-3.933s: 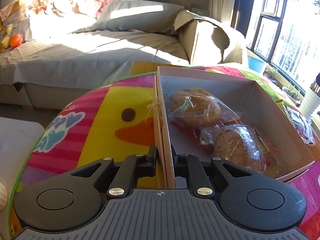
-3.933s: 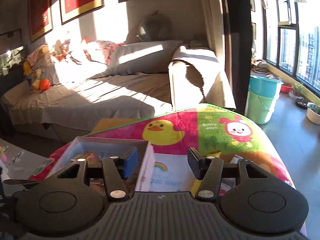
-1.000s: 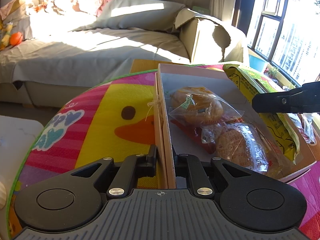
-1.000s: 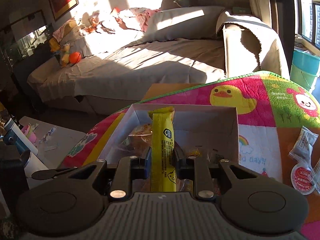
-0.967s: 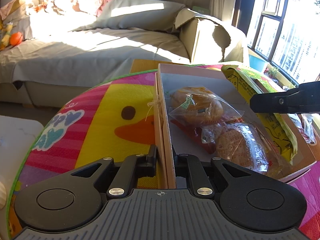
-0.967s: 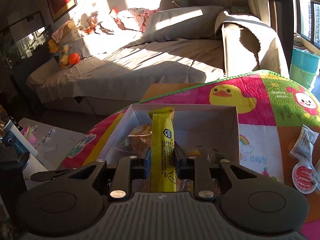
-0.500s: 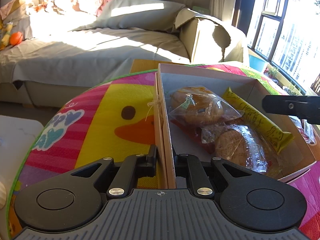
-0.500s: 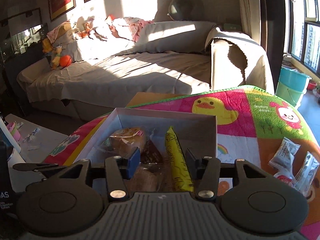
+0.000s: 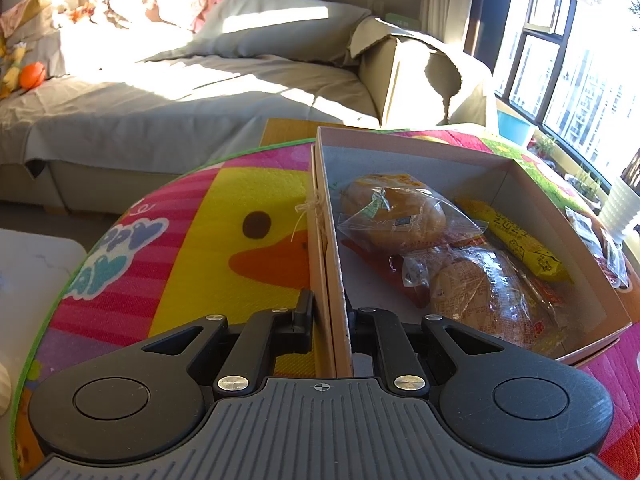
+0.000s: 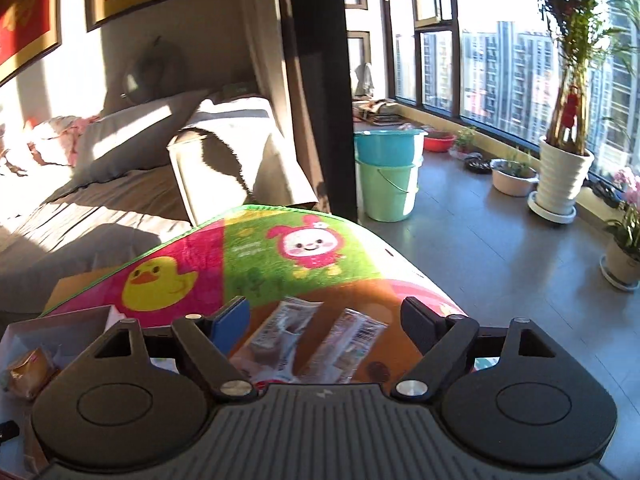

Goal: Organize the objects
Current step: 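Carry the yellow wafer stick into the pink box and release it, then reach the right gripper to the brown cookie packet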

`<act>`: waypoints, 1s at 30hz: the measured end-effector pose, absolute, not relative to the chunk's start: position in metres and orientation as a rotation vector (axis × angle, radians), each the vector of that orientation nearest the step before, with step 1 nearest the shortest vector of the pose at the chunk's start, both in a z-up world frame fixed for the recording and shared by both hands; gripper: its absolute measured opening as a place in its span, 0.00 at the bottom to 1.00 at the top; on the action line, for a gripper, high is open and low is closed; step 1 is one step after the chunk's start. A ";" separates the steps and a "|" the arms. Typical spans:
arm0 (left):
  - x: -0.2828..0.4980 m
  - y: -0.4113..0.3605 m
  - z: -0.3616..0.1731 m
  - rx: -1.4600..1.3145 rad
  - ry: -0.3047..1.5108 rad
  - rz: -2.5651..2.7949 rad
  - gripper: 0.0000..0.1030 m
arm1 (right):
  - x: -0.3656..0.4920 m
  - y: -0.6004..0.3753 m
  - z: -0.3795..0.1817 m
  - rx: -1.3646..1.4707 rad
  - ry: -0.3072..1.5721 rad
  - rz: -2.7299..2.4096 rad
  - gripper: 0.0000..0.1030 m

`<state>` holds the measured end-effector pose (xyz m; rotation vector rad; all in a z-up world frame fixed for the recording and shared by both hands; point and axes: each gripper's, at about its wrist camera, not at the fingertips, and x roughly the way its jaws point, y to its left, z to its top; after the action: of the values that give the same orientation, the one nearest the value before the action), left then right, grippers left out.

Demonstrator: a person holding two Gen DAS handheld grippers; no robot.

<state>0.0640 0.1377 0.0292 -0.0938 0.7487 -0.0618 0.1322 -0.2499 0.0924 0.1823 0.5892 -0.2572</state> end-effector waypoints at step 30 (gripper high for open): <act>0.067 0.139 0.028 -0.084 0.758 -0.056 0.12 | 0.152 -0.216 0.041 0.101 0.720 -0.119 0.80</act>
<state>0.0670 0.1386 0.0281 -0.0844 0.7576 -0.0555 0.1525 -0.2164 0.0414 0.1009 0.7200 -0.1193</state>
